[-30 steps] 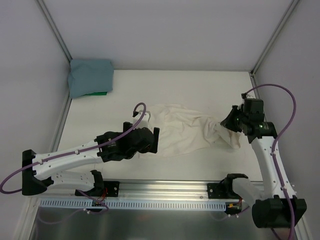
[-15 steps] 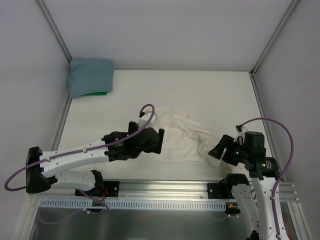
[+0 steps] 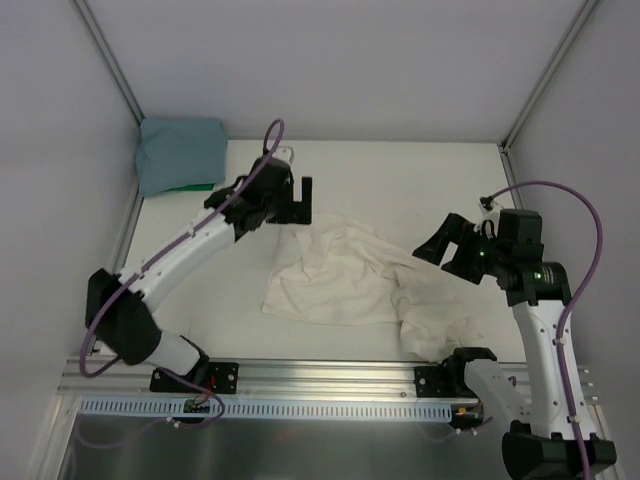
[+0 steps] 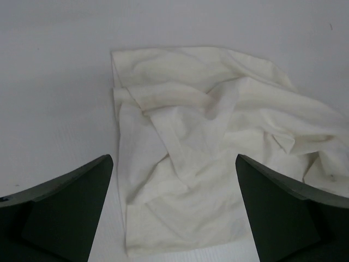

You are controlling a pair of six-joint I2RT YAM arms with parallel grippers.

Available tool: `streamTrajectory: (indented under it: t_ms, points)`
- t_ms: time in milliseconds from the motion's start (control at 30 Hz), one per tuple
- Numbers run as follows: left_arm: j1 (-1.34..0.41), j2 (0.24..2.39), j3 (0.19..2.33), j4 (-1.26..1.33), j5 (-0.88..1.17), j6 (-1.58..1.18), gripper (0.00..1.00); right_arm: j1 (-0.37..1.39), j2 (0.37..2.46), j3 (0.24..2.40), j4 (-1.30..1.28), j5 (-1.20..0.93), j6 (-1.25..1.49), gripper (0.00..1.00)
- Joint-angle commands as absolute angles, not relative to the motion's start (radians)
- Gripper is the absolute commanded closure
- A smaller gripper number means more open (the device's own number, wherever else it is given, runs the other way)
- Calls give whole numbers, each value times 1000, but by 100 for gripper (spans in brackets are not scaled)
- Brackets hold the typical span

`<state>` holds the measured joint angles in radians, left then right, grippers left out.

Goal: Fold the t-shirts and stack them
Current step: Flatten out the tshirt

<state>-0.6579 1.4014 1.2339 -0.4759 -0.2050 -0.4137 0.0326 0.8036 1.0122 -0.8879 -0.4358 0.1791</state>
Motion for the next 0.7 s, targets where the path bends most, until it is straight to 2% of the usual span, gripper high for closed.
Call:
streamTrajectory:
  t_ms: [0, 133, 300, 467, 667]
  points:
    - [-514, 1590, 1525, -540, 55, -260, 2, 37, 848, 1048, -796, -465, 215, 1]
    - [-473, 1825, 1719, -669, 123, -218, 4, 37, 827, 1040, -817, -427, 192, 1]
    - [-416, 2000, 1877, -762, 213, -251, 7, 34, 812, 1040, -844, -411, 164, 1]
    - [-387, 2108, 1924, -853, 203, -253, 8, 32, 802, 1039, -867, -391, 137, 1]
    - [-350, 2117, 1858, -836, 155, -239, 8, 31, 796, 1014, -865, -396, 132, 0]
